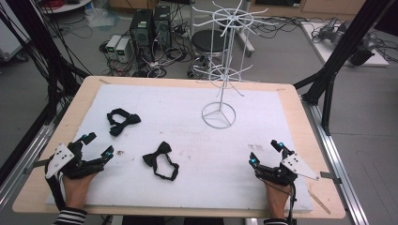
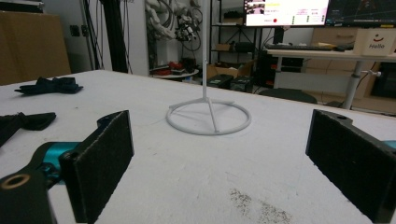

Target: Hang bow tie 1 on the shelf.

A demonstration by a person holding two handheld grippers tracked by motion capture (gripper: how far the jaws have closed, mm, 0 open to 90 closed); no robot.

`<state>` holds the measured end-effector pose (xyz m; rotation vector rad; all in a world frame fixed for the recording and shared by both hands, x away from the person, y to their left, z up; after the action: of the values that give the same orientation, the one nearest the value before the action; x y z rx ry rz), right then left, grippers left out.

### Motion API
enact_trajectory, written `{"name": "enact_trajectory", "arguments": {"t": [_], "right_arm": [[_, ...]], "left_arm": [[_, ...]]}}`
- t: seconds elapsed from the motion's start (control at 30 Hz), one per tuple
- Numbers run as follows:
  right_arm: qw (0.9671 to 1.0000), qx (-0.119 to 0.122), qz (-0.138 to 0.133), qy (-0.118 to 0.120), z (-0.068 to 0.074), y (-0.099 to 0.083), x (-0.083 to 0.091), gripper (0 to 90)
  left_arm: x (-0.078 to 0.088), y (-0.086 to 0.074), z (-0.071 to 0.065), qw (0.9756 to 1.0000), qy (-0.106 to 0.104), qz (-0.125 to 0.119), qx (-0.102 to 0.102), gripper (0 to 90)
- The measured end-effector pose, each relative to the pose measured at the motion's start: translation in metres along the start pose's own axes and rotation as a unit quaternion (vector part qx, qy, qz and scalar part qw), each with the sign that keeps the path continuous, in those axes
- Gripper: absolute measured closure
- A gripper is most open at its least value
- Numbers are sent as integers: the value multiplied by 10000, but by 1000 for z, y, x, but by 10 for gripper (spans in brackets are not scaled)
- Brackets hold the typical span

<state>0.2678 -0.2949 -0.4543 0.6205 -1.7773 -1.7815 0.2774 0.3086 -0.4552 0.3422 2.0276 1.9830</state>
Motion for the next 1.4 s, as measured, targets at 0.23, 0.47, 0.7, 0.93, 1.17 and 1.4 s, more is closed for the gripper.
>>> {"name": "enact_trajectory", "arguments": {"t": [0.23, 0.47, 0.7, 0.93, 1.17, 1.4], "right_arm": [[10000, -47, -11, 4, 0, 0, 0, 68], [10000, -12, -20, -31, 0, 0, 0, 68], [10000, -35, -35, -39, -1, 0, 0, 68], [10000, 4, -35, -32, -1, 0, 0, 68], [10000, -1, -32, -27, -1, 0, 0, 68], [10000, -18, -39, -34, -1, 0, 0, 68]], "left_arm": [[0, 0, 0, 10000, 32, 22, -7, 137], [-1, 0, -1, 9999, 84, 65, -7, 136], [-2, 1, 2, 9997, 120, 198, 126, 135], [-7, 12, 6, 9991, 73, 407, 64, 130], [-15, 29, 13, 9969, 32, 765, -176, 130], [-30, 49, 18, 9908, -113, 1228, -562, 130]]}}
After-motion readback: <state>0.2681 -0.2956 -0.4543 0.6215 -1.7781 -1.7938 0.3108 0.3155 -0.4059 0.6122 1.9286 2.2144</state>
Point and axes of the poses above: each handheld gripper's, and its own axes: x roughly backward along the jaws, y roughly out of its top, z roughly to its left, the point moved 1 cm from there along -x, roughly forward along the jaws, and after that the axes turned 12 degrees about y, right-handed, at the moved point
